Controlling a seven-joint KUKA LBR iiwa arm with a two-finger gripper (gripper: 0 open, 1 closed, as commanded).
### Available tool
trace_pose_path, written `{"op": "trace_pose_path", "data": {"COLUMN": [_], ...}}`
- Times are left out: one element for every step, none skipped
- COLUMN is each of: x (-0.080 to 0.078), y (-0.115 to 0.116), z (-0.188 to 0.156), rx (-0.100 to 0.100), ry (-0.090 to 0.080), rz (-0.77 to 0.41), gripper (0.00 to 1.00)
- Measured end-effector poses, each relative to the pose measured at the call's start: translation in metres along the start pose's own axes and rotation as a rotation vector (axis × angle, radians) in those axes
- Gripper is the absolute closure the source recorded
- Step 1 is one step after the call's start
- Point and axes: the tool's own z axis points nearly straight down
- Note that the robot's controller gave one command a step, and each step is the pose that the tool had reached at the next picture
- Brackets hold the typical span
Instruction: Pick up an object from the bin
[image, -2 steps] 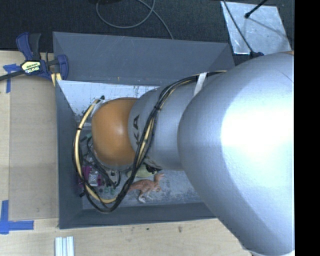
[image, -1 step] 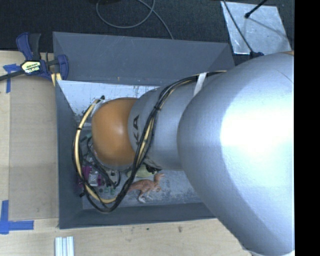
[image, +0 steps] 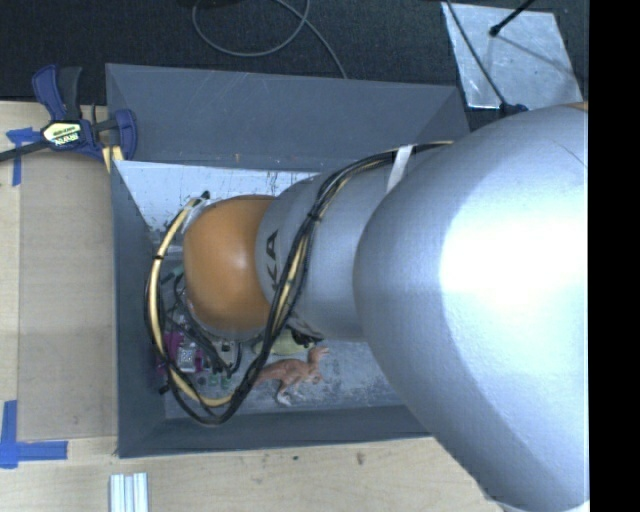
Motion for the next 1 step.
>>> {"op": "trace_pose_path", "data": {"x": [0.0], "y": [0.0], "z": [0.0], "rx": [0.0], "ry": [0.0], "rz": [0.0], "gripper": [1.0]}}
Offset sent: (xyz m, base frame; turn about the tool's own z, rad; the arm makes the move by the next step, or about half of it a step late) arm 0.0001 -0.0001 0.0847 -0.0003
